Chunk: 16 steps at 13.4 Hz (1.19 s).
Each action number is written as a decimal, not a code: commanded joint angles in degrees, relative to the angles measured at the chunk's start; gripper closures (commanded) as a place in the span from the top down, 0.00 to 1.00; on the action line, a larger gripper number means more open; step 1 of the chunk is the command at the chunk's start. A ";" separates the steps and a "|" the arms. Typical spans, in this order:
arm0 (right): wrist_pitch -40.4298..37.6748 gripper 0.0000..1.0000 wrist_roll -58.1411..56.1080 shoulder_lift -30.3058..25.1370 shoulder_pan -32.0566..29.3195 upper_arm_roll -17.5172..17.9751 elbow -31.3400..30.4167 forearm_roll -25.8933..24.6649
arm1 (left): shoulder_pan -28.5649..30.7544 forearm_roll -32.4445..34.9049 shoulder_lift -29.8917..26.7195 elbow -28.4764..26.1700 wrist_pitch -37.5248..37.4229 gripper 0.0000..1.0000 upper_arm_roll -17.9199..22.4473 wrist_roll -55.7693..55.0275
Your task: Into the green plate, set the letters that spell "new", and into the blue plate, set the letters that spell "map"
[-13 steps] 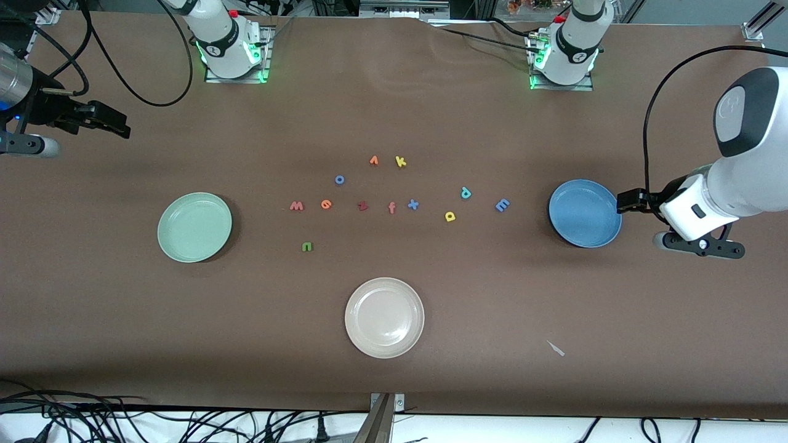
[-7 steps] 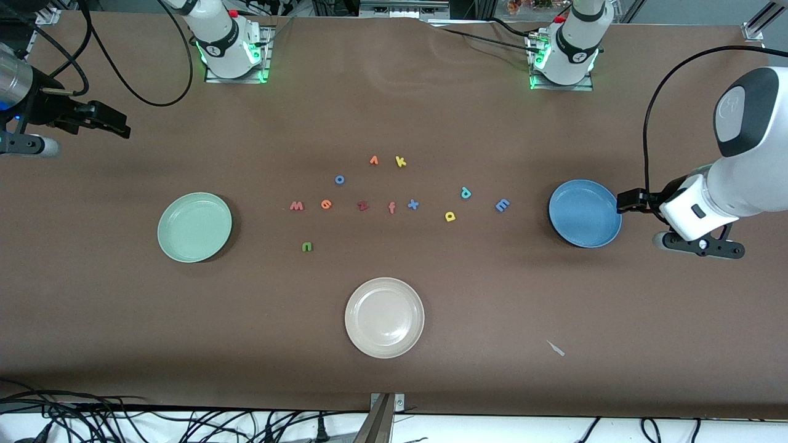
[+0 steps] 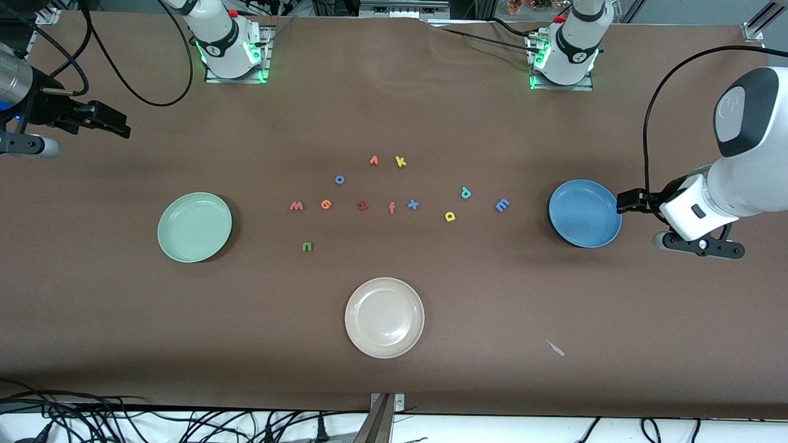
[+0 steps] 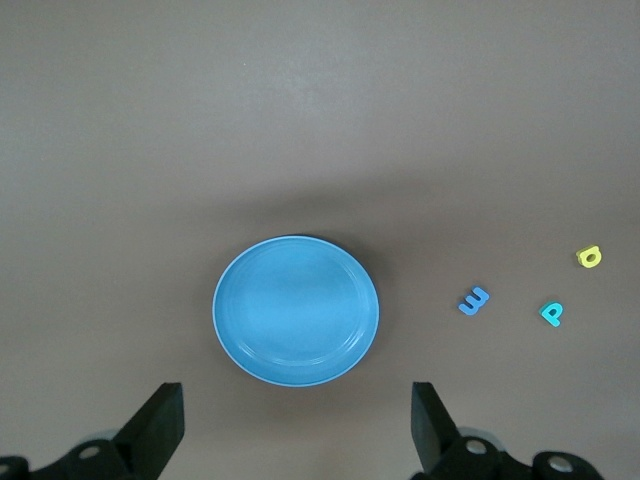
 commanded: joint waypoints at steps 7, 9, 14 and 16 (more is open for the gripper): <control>-0.27 1.00 -1.03 0.06 0.40 0.41 -0.49 -2.64 | 0.08 -1.54 0.27 0.05 -0.01 1.00 0.18 1.05; -0.27 1.00 -1.12 0.32 0.40 0.50 -0.41 -2.74 | 0.08 -1.54 0.18 0.05 -0.01 1.00 0.18 1.05; -0.54 1.00 -1.12 2.16 1.54 0.59 0.03 -2.65 | -0.09 -1.54 0.18 -0.04 -0.01 1.00 0.18 0.70; -0.54 1.00 -0.95 2.43 2.33 0.94 0.03 -2.65 | -0.09 -1.54 0.18 -0.04 -0.01 1.00 0.18 0.61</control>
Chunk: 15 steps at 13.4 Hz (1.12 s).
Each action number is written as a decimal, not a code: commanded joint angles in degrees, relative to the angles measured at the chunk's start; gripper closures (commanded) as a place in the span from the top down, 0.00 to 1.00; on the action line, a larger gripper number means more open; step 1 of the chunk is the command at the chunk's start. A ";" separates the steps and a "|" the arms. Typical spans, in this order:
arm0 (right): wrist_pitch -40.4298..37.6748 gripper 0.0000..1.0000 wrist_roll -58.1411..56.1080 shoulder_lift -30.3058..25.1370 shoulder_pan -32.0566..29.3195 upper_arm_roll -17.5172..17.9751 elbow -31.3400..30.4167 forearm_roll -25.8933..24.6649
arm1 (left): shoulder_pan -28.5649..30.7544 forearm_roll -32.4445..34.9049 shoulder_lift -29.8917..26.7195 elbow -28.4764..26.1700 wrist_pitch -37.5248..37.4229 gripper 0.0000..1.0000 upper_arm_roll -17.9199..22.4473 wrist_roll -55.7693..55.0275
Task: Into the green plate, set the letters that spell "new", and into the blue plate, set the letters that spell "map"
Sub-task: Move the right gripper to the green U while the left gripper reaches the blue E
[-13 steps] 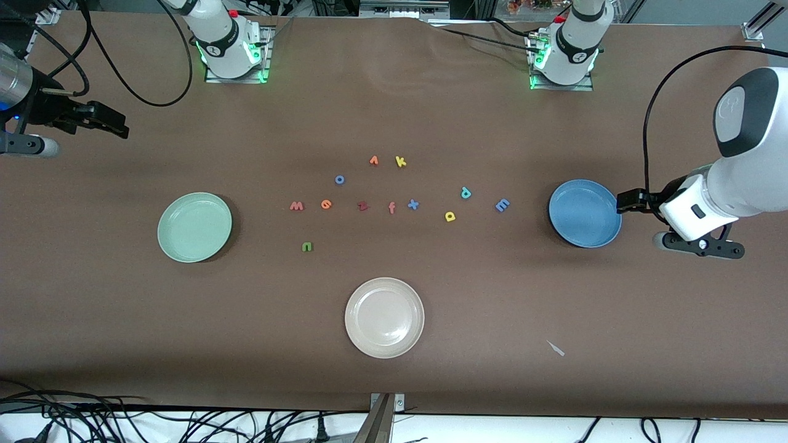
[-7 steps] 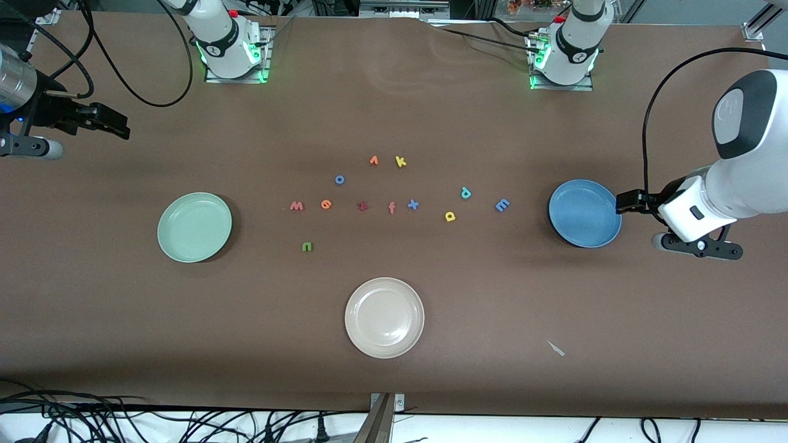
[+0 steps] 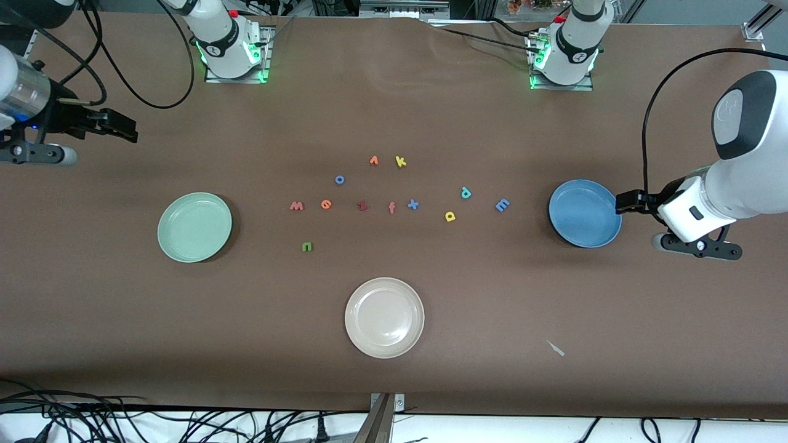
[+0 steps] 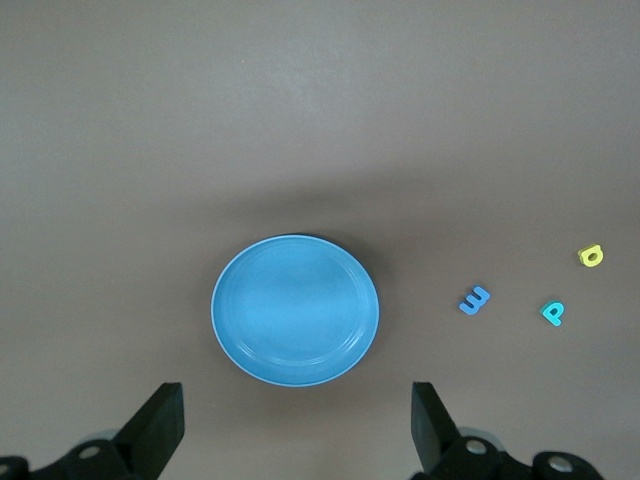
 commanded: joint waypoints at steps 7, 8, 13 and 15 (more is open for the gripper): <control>2.66 1.00 1.94 1.16 2.59 1.03 -2.63 1.06 | -0.24 -1.54 -0.02 -0.04 -0.01 1.00 0.18 0.26; 4.51 1.00 4.57 0.99 2.68 1.20 -4.12 1.32 | -0.42 -1.54 0.25 -0.04 -0.01 1.00 0.18 0.26; 12.24 1.00 12.75 0.46 2.68 5.68 -10.27 1.67 | -1.56 -2.32 1.21 -0.04 -0.01 1.00 0.18 -0.26; 15.58 1.00 15.39 0.37 2.68 7.17 -12.82 1.67 | -2.53 -5.39 2.44 -0.13 0.08 1.00 0.09 -3.76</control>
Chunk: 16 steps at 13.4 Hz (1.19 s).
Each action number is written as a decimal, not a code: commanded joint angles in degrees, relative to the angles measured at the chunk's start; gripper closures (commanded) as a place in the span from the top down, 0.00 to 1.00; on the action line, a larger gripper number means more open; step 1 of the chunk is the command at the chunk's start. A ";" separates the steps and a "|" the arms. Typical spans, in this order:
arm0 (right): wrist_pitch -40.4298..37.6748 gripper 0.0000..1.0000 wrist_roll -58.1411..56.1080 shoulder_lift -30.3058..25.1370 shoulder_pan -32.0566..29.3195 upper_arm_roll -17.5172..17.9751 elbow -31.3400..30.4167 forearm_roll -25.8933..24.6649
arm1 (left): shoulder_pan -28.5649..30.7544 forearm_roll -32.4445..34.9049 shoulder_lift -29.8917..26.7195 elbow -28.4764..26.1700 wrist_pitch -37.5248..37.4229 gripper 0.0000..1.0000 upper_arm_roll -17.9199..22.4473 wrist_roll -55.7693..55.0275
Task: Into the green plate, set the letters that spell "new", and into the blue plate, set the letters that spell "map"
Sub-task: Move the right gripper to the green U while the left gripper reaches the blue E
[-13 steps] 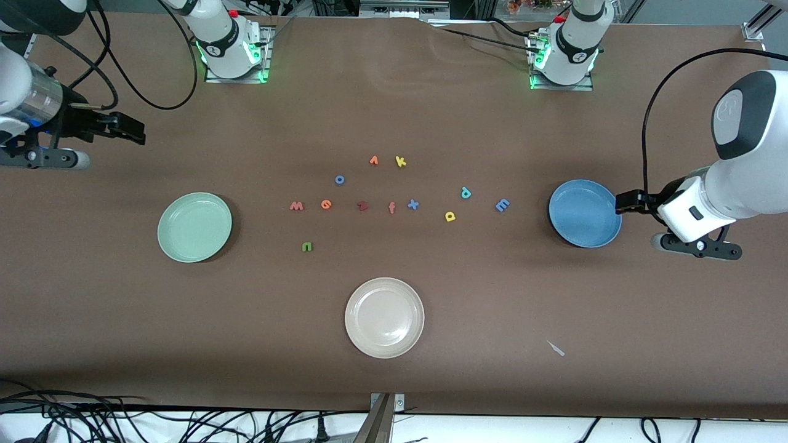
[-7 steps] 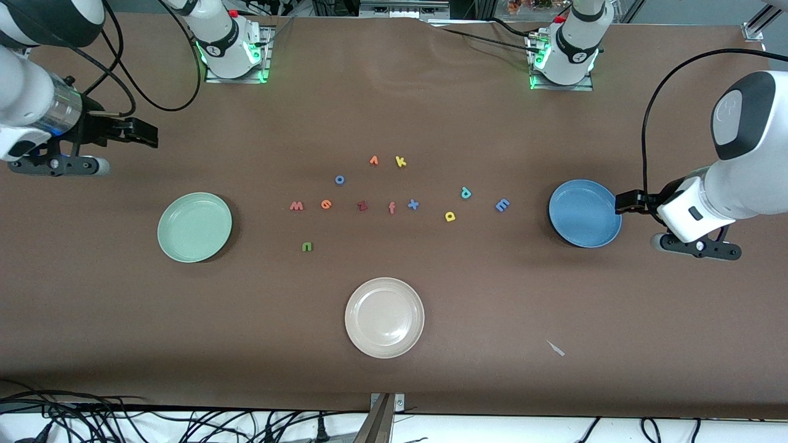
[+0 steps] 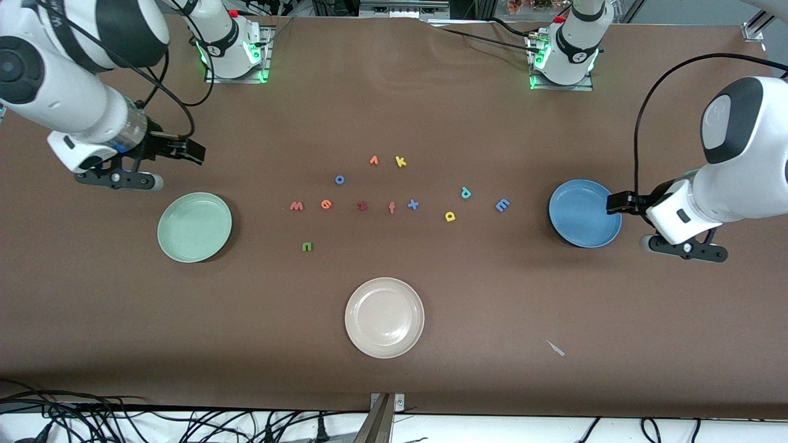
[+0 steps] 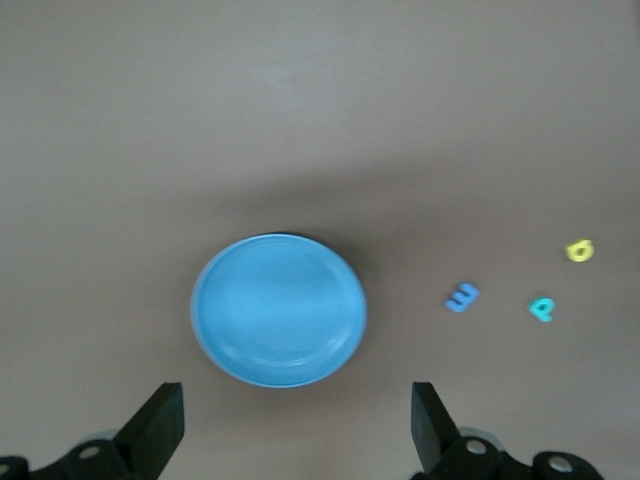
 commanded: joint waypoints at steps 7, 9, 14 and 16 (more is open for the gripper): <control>17.57 1.00 12.28 0.73 0.07 6.35 -11.50 0.69 | -7.14 -7.04 2.24 -13.81 11.76 0.99 -1.50 -9.19; 21.08 1.00 15.71 3.98 0.68 7.49 -11.33 0.69 | -7.41 -7.04 1.71 -19.18 17.92 0.99 -2.65 -9.98; 30.24 1.00 20.91 16.54 3.15 7.50 -5.73 0.16 | -8.10 -6.60 1.62 -29.47 30.67 0.94 -5.20 -10.07; 31.29 1.00 21.26 21.11 3.41 7.50 -2.21 -0.28 | -9.34 -6.16 1.62 -33.60 36.46 0.94 -5.12 -10.07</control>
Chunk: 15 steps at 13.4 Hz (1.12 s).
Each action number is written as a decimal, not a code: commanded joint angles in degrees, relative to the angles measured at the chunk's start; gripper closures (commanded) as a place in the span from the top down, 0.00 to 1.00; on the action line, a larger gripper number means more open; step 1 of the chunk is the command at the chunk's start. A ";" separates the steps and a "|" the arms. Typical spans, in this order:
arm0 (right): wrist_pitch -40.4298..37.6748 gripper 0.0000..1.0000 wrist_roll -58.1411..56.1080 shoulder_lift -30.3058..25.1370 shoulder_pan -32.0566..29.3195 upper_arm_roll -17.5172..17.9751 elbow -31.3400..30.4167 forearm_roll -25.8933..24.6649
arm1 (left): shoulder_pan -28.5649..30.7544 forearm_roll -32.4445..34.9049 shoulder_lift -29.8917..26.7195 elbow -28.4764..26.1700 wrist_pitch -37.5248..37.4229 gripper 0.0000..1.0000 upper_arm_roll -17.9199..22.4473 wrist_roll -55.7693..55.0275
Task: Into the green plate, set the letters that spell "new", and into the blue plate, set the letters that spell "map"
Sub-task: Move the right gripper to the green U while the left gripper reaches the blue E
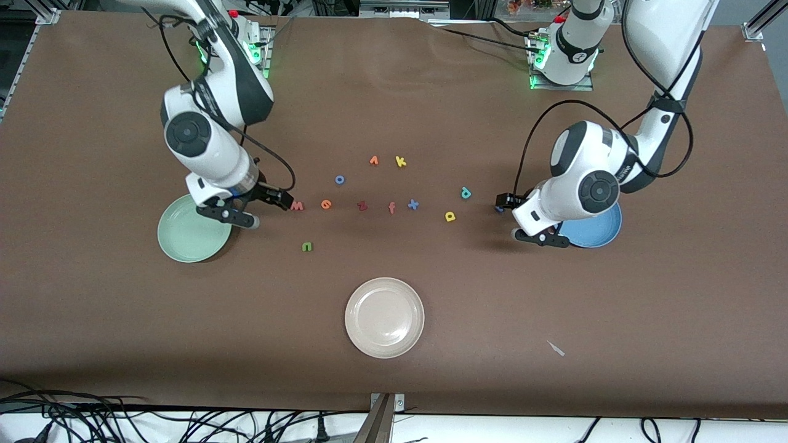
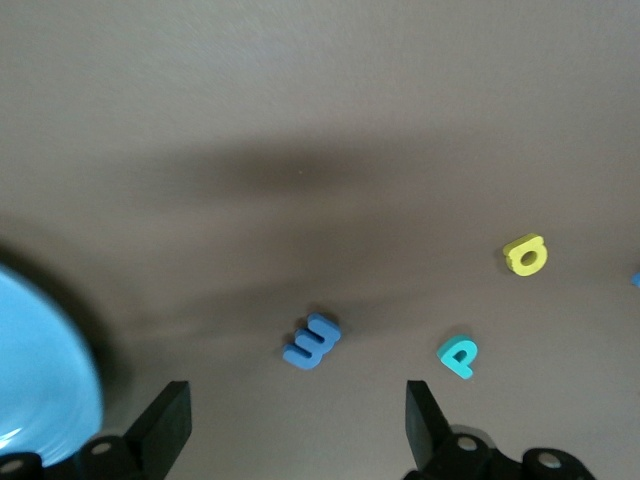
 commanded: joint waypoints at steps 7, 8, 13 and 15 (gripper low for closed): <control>8.66 1.00 10.83 15.59 3.13 -0.26 10.81 -6.44 | -2.95 1.20 -1.47 -13.38 17.83 0.94 0.20 -0.01; 10.07 1.00 13.02 16.73 3.58 -0.35 10.82 -8.73 | -2.95 1.47 -1.03 -13.38 17.91 0.94 0.20 -0.01; 13.77 1.00 13.84 19.55 4.02 -0.35 10.90 -12.97 | -3.38 1.65 0.73 -12.85 18.26 0.68 0.29 -0.01; 14.30 0.99 12.79 19.91 3.93 -0.35 10.99 -12.88 | -3.47 2.17 1.43 -12.67 19.14 0.63 0.29 -0.01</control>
